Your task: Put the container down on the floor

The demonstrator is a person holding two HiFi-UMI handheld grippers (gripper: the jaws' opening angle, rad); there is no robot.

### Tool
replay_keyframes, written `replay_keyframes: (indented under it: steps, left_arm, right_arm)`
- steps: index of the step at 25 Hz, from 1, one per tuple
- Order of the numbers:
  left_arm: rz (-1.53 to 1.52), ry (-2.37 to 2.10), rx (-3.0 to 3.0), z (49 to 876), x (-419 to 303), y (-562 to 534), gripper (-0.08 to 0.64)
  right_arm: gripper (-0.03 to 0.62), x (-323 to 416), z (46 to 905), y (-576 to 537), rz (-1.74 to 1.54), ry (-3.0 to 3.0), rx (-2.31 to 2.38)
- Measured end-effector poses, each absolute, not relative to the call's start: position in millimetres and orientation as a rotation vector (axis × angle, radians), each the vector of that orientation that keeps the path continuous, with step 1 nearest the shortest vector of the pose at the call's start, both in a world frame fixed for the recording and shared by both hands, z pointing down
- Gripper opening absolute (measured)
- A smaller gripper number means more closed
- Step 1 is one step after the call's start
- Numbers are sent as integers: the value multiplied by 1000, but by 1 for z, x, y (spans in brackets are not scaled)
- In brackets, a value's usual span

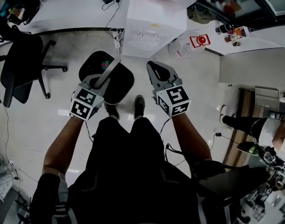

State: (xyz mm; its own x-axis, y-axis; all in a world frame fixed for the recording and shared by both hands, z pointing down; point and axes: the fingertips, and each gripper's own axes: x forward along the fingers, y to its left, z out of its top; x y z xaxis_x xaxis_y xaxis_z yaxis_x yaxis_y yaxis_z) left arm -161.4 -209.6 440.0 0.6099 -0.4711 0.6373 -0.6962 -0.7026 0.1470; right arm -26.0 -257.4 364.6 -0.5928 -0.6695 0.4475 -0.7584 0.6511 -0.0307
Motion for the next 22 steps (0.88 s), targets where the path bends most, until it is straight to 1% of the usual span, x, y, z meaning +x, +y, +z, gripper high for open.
replay_keyframes:
  steps: [7,13,17,22]
  left_arm:
    - [851,-945,2445,486,-138,-225,21]
    - [881,-919,2448,537,-120,-238,21]
    - [930,-883,2462,576,-111,-240,21]
    - [976,-824,2477,623,-91,-248,21]
  right_arm:
    - [9,-7,402,-284,438,-2494,1198]
    - [9,-6,440,-296,428,-2488,1150]
    - [9,0,466,-301,530,-2473,1165]
    - [9,14,511,-306,553,-2439,1155]
